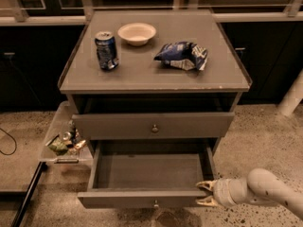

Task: Open middle drawer

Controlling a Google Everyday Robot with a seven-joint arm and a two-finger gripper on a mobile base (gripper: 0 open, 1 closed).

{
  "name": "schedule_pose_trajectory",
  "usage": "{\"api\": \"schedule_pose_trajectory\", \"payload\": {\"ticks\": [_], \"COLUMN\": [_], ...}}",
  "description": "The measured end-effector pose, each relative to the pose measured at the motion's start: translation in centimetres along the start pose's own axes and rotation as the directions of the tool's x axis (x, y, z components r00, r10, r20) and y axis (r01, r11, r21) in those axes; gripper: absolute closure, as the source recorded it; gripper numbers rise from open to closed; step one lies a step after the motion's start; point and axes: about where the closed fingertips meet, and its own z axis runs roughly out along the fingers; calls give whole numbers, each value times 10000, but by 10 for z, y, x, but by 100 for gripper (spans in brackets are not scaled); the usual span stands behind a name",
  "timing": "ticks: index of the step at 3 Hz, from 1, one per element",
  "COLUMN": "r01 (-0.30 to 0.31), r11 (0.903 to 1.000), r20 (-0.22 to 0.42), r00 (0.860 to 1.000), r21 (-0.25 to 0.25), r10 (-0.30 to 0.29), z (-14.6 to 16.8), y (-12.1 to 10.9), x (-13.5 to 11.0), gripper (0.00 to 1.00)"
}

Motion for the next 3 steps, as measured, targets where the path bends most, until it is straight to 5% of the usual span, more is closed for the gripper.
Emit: {"api": "schedule_pose_trajectory", "payload": {"ticks": [1, 3], "r01": [0, 0], "r11": [10000, 10000], "r20": [0, 1], "r00": [10000, 10000], "r21": [0, -1], "r10": [0, 0], "z": [-2, -2], "y": [-1, -1], "x": [-2, -2], "gripper": [100, 57]}}
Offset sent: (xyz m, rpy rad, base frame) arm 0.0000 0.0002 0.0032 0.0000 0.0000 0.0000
